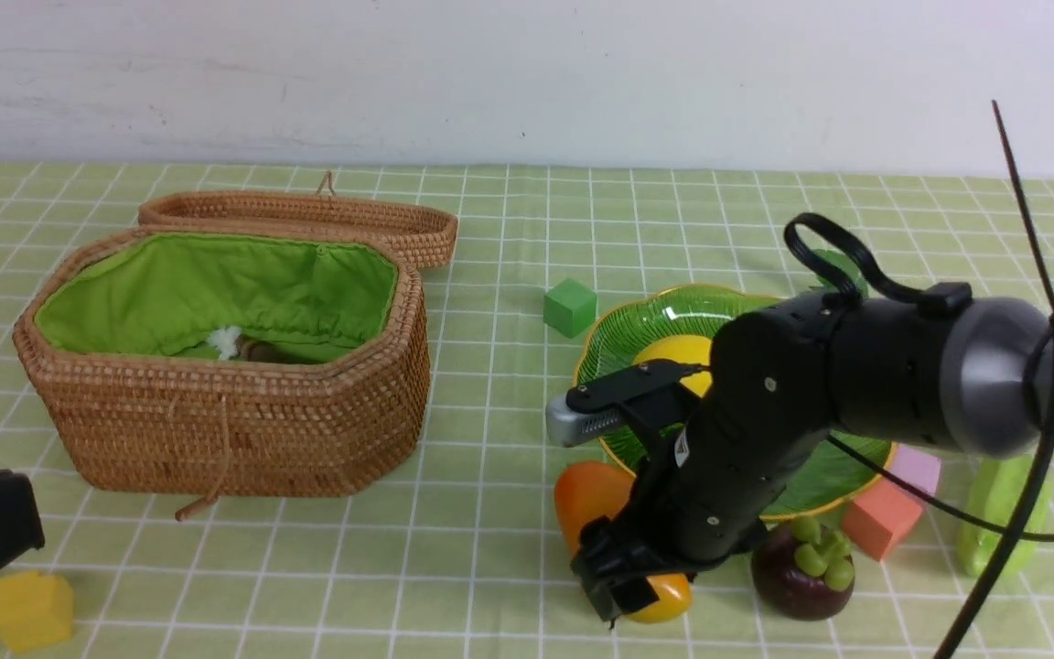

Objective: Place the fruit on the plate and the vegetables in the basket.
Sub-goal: Use the right arm to grab a mango and put it into the right plate

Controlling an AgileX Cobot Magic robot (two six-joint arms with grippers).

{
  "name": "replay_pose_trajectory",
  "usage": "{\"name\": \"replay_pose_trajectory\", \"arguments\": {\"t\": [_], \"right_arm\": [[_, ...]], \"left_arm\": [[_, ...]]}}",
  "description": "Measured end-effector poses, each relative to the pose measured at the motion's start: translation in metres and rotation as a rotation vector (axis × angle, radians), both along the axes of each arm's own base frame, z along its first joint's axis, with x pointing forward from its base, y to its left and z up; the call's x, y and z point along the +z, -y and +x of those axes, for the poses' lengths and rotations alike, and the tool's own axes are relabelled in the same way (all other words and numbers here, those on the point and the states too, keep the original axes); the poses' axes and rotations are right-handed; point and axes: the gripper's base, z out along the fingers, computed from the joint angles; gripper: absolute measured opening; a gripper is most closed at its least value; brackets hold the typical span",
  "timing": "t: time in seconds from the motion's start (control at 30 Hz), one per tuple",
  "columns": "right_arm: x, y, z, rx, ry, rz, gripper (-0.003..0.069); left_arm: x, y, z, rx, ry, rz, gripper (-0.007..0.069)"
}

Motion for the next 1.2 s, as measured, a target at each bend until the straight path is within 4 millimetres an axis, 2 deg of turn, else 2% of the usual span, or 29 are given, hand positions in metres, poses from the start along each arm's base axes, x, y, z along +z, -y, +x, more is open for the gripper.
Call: {"name": "replay_pose_trajectory", "arguments": {"t": [0.23,0.43,0.57,0.9,1.07,1.1,1.17,1.2], "right_arm": [[-0.009,-0.003,0.004,-0.032,0.002,0.014,0.0593],[-0.008,-0.004,0.005,-0.060,0.006,0.031,0.0582],[-0.008,-0.004,0.005,-0.060,0.009,0.032,0.0546],[-0.006,-0.003,0.002,-0.062,-0.022,0.030,0.0546],[0.019,0.000,-0.004,-0.060,0.003,0.062,0.0546],[0.037,0.003,-0.009,-0.057,0.032,0.090,0.0546],[0.052,0.006,-0.013,-0.054,0.057,0.110,0.0546],[0.069,0.010,-0.019,-0.049,0.088,0.130,0.0546]], "left_arm": [[0.000,0.000,0.000,-0.004,-0.007,-0.006,-0.0013],[0.000,0.001,-0.001,-0.006,-0.010,-0.009,-0.0013],[0.000,0.001,-0.001,-0.005,-0.011,-0.009,-0.0013],[-0.001,0.000,-0.001,-0.007,-0.008,0.002,-0.0013],[0.000,0.001,-0.001,-0.013,0.011,0.014,-0.0013],[0.000,0.001,-0.001,-0.015,0.016,0.014,-0.0013],[0.001,0.001,-0.001,-0.016,0.021,0.010,-0.0013],[0.002,0.001,-0.001,-0.019,0.029,0.001,-0.0013]]}}
